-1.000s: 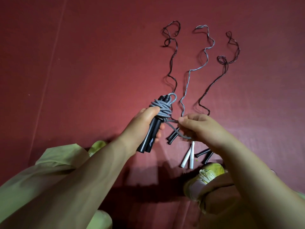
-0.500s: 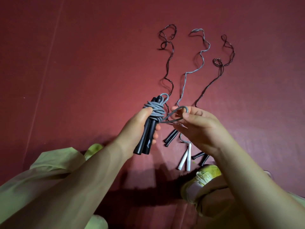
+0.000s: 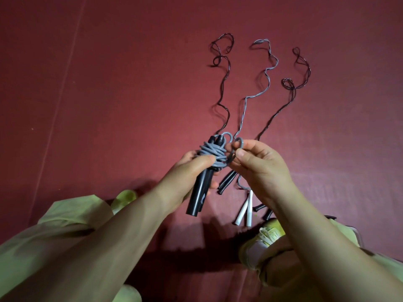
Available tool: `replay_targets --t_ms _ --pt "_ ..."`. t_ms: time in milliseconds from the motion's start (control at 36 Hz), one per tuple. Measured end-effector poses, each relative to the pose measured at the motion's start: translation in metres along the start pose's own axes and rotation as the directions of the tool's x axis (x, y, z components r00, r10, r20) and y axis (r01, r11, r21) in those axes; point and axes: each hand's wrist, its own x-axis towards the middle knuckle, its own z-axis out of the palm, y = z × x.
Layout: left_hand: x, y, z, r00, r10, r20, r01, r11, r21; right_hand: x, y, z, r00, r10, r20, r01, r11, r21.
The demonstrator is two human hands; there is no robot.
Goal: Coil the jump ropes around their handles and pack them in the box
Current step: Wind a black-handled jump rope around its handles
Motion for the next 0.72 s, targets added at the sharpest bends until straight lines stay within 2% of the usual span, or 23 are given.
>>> replay_targets --t_ms 111,250,389,528,639,722 --pt "-0.001 0.000 0.000 0.997 -0.014 0.072 0.014 1.000 0.002 0.000 -0.002 -0.001 1.000 -0.007 -0.021 0.007 1.000 -0.014" --pt "-0.003 -0.001 0.004 0.991 -0.019 0.133 0.032 0.995 -0.092 0.000 -0.003 -0.002 0.999 0.009 -0.053 -0.011 0.999 -0.044" --pt "-0.003 -0.004 0.003 0.984 0.012 0.180 0.011 0.992 -0.127 -0.002 -0.003 -0.001 0.999 -0.020 -0.032 0.013 0.979 -0.202" --pt "-0.001 -0.011 0.000 0.972 0.039 0.230 -0.034 0.999 -0.025 -0.003 -0.006 -0.005 0.999 0.050 0.014 -0.041 0.929 -0.368" --pt "0.000 -0.016 -0.003 0.973 0.080 0.216 -0.110 0.986 0.127 -0.002 -0.005 -0.007 0.997 0.079 -0.017 -0.077 0.867 -0.493" --pt "0.000 -0.017 -0.003 0.965 0.099 0.243 -0.144 0.974 0.173 -0.003 -0.005 -0.005 0.997 0.065 -0.037 -0.075 0.843 -0.533"
